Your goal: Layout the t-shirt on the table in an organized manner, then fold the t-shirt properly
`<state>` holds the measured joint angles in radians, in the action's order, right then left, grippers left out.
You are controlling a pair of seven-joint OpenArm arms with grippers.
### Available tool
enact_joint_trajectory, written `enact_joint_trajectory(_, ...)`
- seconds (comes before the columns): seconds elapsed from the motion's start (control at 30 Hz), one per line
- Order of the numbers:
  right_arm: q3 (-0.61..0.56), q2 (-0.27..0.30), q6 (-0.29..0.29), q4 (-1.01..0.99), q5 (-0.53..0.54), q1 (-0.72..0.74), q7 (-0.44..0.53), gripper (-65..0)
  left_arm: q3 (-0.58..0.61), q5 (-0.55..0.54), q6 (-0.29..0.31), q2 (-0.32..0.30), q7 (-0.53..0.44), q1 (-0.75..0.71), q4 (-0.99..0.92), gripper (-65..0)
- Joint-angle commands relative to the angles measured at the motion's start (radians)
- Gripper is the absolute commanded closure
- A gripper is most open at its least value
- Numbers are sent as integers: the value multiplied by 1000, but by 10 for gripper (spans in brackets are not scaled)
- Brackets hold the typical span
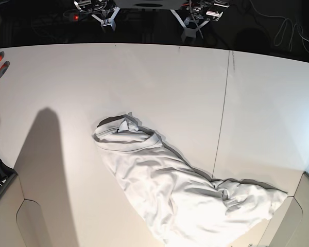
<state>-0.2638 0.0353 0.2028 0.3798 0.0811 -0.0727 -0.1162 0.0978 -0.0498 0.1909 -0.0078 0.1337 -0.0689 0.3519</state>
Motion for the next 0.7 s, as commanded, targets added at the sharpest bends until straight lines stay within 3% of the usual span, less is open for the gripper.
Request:
enact_joint_trajectory(0.0,2,-2,11,7,-2,-3,8,0,1,-3,9,5,-2,-1,6,0)
enact_joint_trajectory(0.67,2,-2,11,29,-2,-3,8,0,1,-3,9,5,-3,-1,6,0)
